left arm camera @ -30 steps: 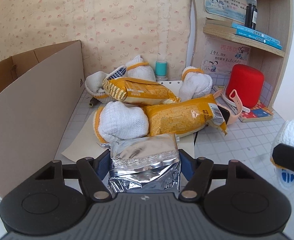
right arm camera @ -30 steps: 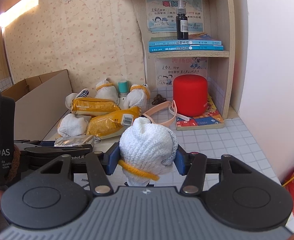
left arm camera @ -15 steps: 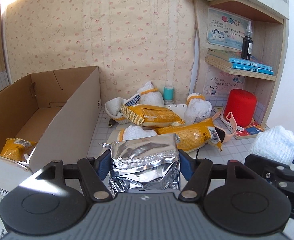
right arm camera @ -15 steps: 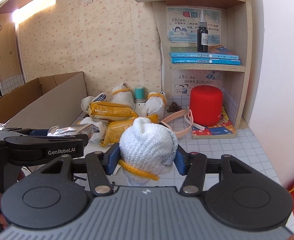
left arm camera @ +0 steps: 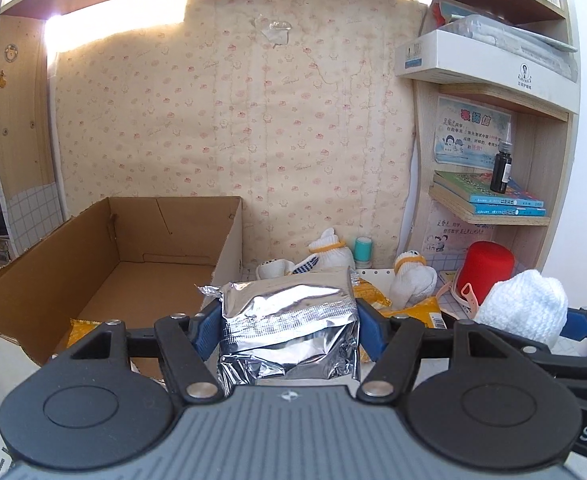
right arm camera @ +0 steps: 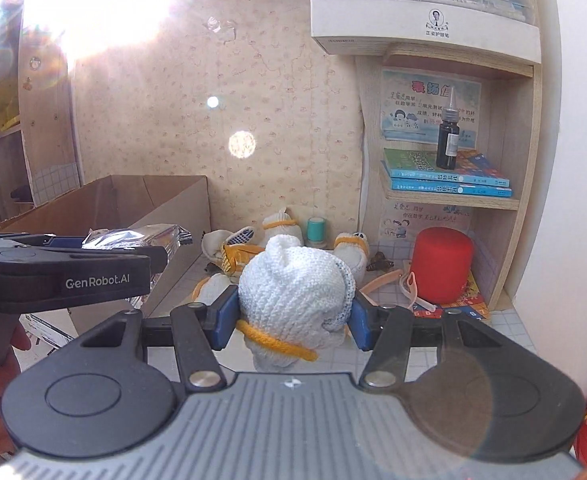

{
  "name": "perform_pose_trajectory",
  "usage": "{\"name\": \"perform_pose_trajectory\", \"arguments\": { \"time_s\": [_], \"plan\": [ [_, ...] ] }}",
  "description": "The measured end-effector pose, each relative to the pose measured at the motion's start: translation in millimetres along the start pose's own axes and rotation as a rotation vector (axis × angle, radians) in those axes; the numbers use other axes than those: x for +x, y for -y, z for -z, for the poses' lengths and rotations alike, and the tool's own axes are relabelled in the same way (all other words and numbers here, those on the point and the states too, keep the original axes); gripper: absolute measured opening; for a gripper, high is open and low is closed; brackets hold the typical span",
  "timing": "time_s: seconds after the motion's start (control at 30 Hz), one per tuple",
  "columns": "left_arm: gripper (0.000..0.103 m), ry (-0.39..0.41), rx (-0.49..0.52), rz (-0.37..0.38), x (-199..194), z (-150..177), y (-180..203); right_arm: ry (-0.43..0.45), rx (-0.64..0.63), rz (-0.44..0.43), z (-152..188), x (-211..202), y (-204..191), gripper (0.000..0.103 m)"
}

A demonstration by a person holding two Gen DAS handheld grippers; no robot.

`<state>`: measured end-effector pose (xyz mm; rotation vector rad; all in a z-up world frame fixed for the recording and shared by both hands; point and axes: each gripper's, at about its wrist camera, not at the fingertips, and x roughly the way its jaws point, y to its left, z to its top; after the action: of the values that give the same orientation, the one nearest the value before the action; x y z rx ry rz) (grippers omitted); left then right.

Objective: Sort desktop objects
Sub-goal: 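Carry the foil packet with left tool while right tool carries the white ball to the box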

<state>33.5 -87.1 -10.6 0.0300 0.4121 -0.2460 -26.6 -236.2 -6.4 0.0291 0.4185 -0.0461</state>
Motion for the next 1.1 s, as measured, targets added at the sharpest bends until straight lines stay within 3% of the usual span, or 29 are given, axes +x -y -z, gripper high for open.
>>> {"name": "perform_pose_trajectory", "arguments": {
  "time_s": [0.47, 1.1],
  "plan": [
    [0.07, 0.05, -0.059, -0.095, -26, -13, -56, 0.034, -0.071, -0.095, -26, 8, -52, 0.055],
    [0.07, 0.037, -0.126, -0.222, -36, -7, -130, 0.036, -0.15, -0.246, -52, 34, -133, 0.055]
  ]
}}
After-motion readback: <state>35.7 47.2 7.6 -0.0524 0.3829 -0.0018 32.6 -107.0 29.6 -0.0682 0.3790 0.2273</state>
